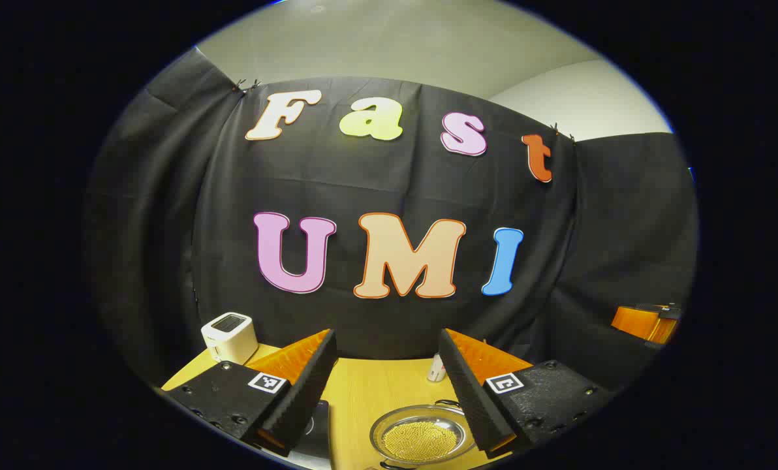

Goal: First push the handle of the pot to place it horizontally, then grasp the pot with both hands and set it on the induction cooktop.

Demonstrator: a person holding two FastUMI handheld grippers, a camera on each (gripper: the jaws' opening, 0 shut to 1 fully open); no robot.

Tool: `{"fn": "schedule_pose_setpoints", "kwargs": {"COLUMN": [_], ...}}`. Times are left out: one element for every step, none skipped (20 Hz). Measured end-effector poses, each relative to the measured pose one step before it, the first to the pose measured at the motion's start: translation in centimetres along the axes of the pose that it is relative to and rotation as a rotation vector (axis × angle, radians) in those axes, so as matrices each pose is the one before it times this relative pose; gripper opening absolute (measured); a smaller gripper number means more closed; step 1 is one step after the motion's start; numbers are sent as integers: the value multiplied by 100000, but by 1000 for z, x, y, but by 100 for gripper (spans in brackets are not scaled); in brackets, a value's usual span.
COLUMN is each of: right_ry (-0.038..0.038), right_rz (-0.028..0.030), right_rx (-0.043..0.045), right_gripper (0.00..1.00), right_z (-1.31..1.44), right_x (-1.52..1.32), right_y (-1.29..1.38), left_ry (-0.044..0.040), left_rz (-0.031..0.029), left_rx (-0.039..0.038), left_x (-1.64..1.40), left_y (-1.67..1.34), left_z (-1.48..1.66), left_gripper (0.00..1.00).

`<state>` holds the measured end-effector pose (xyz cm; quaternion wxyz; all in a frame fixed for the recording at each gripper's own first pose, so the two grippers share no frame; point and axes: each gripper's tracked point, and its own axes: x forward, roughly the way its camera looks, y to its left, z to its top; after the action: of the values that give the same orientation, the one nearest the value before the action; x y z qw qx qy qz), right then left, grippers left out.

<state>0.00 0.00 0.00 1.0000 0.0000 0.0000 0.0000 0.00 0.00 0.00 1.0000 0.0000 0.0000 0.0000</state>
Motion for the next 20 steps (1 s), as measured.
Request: {"fn": "schedule_pose_setpoints", "kwargs": {"right_ry": [-206,39,81,85,-26,-56,-79,196,144,-21,-118,-545,-1205,-1514,-1256,-1072,48,165,65,108], "right_rz": [204,300,439,463,443,315,146,226,172,19,116,610,753,540,373,70,-411,-579,-483,-183], "right_rx": [-302,-225,-84,0,39,-108,-175,-448,-629,-643,-315,109,470,548,290,114,-328,-342,-83,202], "right_gripper": [92,92,92,92,92,92,92,92,92,92,92,99,92,93,99,99,99,92,92,99], "right_z": [58,-39,-100,-30,22,-7,36,-122,-6,-74,108,127,296,384,230,-39,-207,-257,-62,-97], "right_x": [131,-4,-24,20,-2,-2,-33,-127,-136,-50,-139,-203,-256,-345,-167,-255,-226,-323,-332,-361], "right_y": [-337,-386,-367,-225,-278,-318,-278,-340,-230,-236,-119,-12,88,17,-53,-86,-170,-317,-125,-153], "left_ry": [56,180,-69,-285,-202,-197,50,16,189,81,-138,251,115,-50,-150,-297,-102,-300,-218,-138], "left_rz": [717,661,623,511,356,254,341,201,-62,-205,-303,-310,-434,-391,-261,-446,-556,-668,-875,-876], "left_rx": [-57,30,-13,-138,-140,-4,126,204,297,264,154,170,279,510,692,785,631,432,351,527], "left_x": [47,-48,-15,-9,-4,-71,-21,-50,-109,-97,-52,-121,-178,-99,-147,-72,-149,-88,-85,-110], "left_y": [-128,-131,-239,-211,-305,-276,-224,-204,-332,-289,-305,-303,-289,-327,-237,-319,-320,-442,-435,-432], "left_z": [-65,-63,-139,89,-96,-135,-45,-108,-24,-48,76,-205,7,-45,108,51,105,31,162,-25], "left_gripper": [92,92,92,92,95,92,95,92,95,95,95,96,92,95,95,95,95,95,92,95]}}
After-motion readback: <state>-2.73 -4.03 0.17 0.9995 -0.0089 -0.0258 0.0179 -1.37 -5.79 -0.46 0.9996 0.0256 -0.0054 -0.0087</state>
